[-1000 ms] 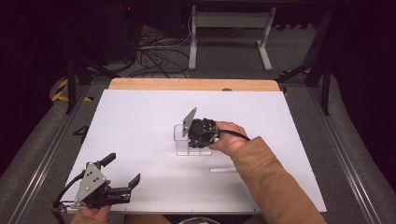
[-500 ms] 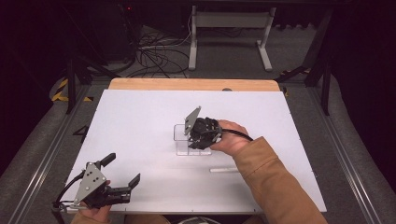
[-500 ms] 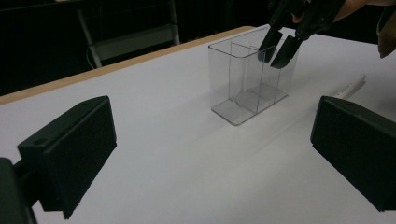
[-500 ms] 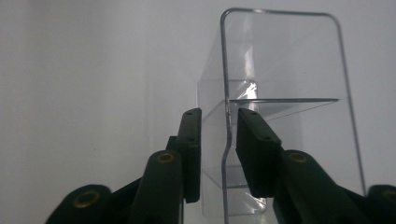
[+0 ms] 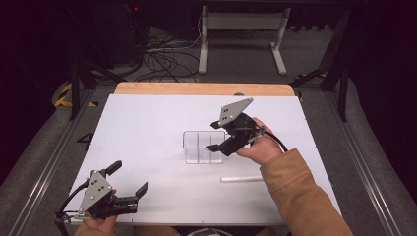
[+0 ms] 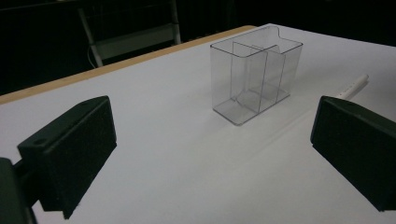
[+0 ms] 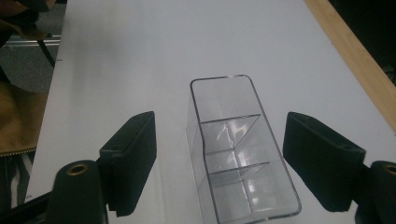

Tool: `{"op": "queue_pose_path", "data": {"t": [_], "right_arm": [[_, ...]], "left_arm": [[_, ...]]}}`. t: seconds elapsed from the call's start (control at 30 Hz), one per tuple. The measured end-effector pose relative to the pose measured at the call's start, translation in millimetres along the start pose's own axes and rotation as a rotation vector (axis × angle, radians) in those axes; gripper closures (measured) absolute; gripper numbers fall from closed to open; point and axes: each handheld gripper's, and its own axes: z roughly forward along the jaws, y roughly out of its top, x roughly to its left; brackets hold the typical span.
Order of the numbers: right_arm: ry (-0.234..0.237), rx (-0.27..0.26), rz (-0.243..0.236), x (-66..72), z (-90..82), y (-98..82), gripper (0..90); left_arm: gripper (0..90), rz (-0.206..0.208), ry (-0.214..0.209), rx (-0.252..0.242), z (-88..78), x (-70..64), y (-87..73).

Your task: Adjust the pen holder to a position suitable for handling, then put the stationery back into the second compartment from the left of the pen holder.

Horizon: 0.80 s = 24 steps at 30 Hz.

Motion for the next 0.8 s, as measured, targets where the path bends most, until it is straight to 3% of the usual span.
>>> {"op": "queue_pose_path", "data": {"t": [0.63,0.8], "right_arm": [[-0.091,-0.042,0.02,20.4,-39.8,-33.7,25.9],[-0.107,0.004,0.021,27.7,-43.0,-49.3,30.0]], "left_arm": [[1.0,0.007,0.003,0.002,-0.2,-0.6,0.0],[1.0,0.008,0.004,-0.002,-1.1,-0.9,0.6]]}}
